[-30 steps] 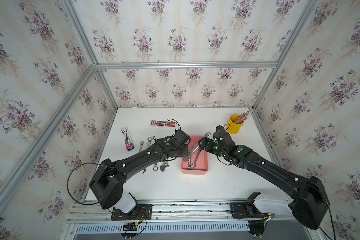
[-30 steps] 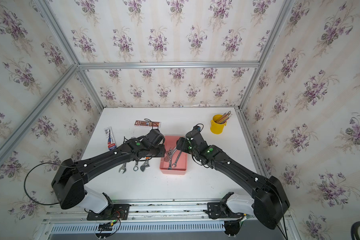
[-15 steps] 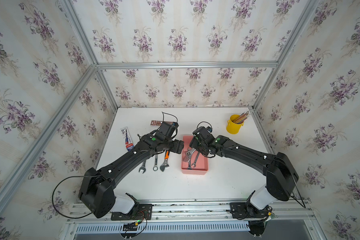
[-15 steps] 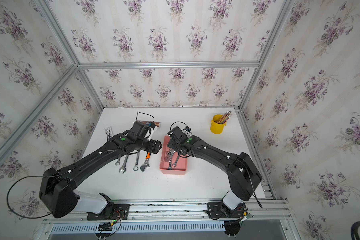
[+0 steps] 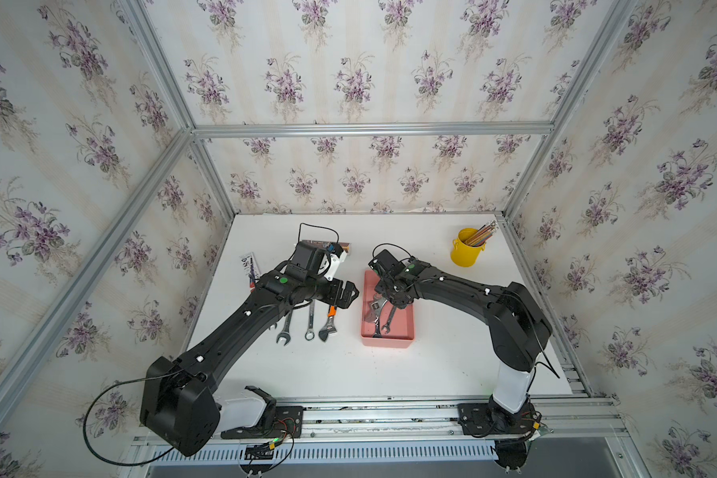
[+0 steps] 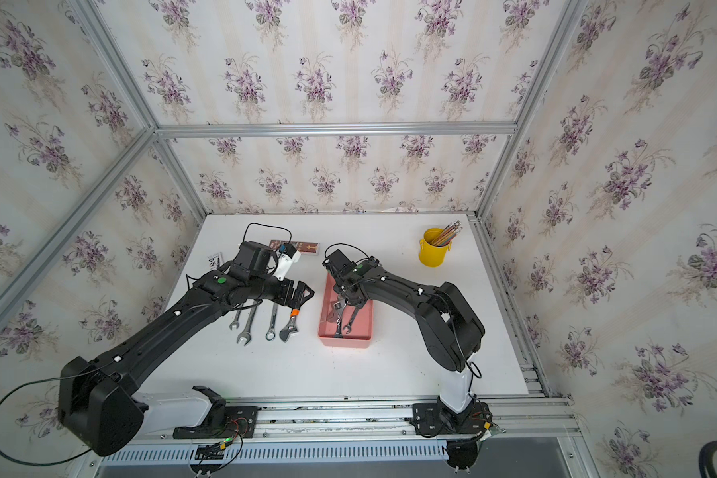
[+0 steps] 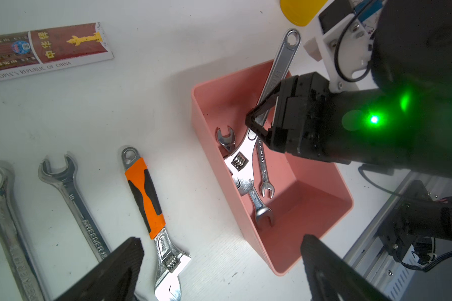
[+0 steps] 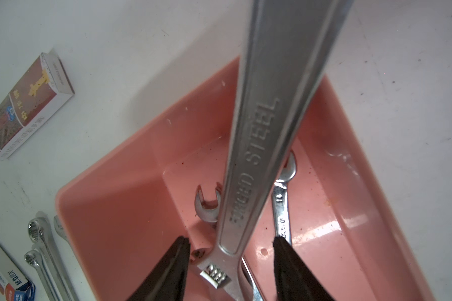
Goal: Take out the wrench from the storage box
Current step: Pick up the wrench from the storage box.
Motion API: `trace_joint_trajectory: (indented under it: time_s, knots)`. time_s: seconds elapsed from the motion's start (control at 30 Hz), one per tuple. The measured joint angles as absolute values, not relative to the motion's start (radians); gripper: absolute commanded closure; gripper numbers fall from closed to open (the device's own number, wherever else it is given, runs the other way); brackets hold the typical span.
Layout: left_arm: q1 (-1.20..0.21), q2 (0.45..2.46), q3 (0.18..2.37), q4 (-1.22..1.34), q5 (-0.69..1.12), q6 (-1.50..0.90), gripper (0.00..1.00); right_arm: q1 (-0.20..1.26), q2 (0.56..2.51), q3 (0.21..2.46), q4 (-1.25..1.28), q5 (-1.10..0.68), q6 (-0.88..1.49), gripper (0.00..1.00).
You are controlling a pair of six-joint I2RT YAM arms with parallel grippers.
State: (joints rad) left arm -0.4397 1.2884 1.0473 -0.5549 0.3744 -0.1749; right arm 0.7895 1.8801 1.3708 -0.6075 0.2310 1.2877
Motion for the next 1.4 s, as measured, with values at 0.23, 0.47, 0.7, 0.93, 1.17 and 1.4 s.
trace_joint_trajectory:
  time_s: [0.23,0.47,0.7,0.93,1.17,1.4]
  knots:
    - [-0.398,1.254,0.978,-0.513,0.438,-0.167,0.01,0.786,1.943,1.408,-0.622,0.230,1.309,0.56]
    - [-0.387,1.240,0.942,-0.498,0.452,-0.168,0.01,0.784,1.988,1.443,-0.650,0.223,1.317,0.64]
    - [-0.385,1.237,0.931,-0.476,0.451,-0.168,0.01,0.792,1.989,1.448,-0.664,0.223,1.338,0.80]
    - [-0.385,1.255,0.927,-0.472,0.451,-0.167,0.01,0.801,1.982,1.451,-0.672,0.228,1.364,0.86]
    - [-0.384,1.268,0.923,-0.465,0.451,-0.165,0.01,0.816,1.955,1.470,-0.714,0.255,1.375,0.93]
    - [-0.384,1.275,0.930,-0.460,0.450,-0.165,0.01,0.825,1.903,1.470,-0.732,0.284,1.380,0.96]
